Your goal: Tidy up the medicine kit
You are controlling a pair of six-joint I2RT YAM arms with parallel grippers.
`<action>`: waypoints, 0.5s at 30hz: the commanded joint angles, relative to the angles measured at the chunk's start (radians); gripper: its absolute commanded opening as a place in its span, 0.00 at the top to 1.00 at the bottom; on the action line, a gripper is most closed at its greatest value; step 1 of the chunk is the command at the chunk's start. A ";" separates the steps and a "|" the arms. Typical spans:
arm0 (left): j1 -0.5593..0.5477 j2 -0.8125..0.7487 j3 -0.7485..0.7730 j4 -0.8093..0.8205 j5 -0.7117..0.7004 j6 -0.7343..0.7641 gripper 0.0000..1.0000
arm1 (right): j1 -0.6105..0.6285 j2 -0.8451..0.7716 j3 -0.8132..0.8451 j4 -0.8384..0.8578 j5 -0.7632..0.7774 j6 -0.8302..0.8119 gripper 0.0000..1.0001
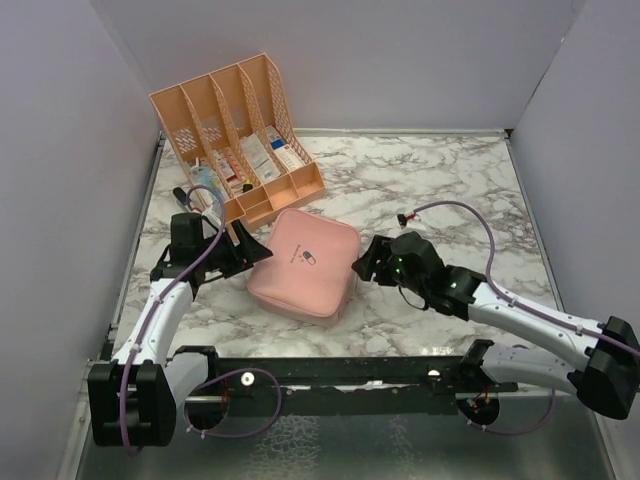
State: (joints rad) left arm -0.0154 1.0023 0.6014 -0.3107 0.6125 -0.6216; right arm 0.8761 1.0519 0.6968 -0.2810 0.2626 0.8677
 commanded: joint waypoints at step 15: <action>-0.022 0.089 -0.052 0.175 0.128 -0.090 0.51 | -0.020 0.210 -0.003 0.110 -0.017 -0.037 0.75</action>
State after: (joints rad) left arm -0.0154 1.0706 0.5583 -0.1867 0.6479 -0.6956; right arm 0.8730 1.2488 0.6708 -0.1471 0.1650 0.8528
